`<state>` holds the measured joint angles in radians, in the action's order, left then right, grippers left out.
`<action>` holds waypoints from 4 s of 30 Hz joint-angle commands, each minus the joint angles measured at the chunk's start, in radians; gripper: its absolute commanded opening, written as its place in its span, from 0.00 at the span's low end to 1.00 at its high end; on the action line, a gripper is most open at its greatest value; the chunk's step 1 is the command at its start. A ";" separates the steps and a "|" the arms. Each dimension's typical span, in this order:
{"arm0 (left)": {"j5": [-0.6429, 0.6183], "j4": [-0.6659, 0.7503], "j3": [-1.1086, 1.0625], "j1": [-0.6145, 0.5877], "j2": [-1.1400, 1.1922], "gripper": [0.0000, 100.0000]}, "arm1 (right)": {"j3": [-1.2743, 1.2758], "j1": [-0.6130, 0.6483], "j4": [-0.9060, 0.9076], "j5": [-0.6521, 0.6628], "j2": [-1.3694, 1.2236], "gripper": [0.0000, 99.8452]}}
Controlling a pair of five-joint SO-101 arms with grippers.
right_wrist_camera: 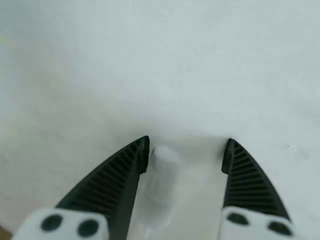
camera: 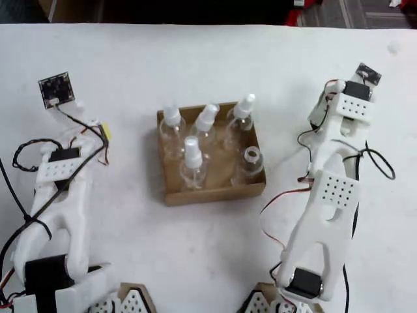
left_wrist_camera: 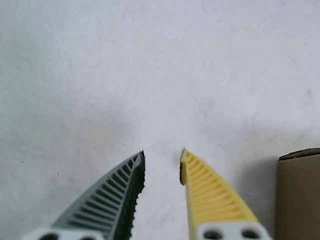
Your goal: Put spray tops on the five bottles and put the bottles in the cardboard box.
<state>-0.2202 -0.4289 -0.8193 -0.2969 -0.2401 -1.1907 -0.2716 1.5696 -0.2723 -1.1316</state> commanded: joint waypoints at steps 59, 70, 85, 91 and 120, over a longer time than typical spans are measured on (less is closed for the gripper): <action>0.011 0.006 0.051 0.010 -0.002 0.12 | 0.919 0.302 -0.361 0.124 1.675 0.02; 0.011 0.006 0.054 0.010 -0.002 0.12 | 1.723 0.374 -1.191 0.219 2.080 0.02; 0.011 0.006 0.055 0.010 -0.002 0.12 | 2.308 0.481 -1.755 0.370 2.267 0.02; 0.011 0.008 0.055 0.010 -0.007 0.12 | 2.357 0.483 -1.814 0.368 2.278 0.02; 0.011 0.008 0.057 0.021 -0.010 0.12 | 2.401 0.498 -1.409 0.221 2.700 0.02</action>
<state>-0.2202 -0.4289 -0.8193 -0.2969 -0.2401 1.1784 0.2209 0.1903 -0.0422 1.5597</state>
